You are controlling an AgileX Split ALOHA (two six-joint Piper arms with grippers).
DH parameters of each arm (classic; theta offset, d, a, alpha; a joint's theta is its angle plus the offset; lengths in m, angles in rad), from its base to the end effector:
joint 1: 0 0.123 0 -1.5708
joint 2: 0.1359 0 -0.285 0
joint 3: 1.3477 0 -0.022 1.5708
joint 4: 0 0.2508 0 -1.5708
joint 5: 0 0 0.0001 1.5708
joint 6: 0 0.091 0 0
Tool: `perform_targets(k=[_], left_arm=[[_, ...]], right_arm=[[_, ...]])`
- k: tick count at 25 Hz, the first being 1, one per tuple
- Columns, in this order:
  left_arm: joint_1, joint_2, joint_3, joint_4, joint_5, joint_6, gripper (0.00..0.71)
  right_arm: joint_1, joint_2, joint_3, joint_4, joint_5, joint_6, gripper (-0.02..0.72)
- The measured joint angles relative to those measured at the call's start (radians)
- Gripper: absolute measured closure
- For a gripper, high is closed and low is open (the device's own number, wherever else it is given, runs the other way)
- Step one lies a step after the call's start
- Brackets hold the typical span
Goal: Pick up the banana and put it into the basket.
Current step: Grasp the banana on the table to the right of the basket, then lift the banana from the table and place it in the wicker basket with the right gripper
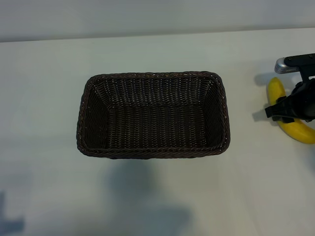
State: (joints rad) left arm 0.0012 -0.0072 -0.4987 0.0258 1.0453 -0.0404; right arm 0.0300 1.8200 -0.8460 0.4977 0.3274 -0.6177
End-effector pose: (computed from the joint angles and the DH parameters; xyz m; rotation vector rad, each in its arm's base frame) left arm -0.0052 0.0020 0.2782 -0.0431 2.0223 0.0059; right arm 0.3165 0.0235 0.1236 -0.2776 2.7207 0.1801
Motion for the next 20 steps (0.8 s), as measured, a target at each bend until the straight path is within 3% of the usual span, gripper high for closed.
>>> perform_targets(k=[2,20], left_arm=[[0.0,0.0,0.0,0.0,0.0,0.0,0.231],[0.0,0.0,0.0,0.0,0.0,0.0,0.231]], right_arm=[[0.0,0.0,0.0,-0.001,0.0,0.0,0.274],[0.0,-0.002,0.0,-0.013,0.0,0.0,0.274]])
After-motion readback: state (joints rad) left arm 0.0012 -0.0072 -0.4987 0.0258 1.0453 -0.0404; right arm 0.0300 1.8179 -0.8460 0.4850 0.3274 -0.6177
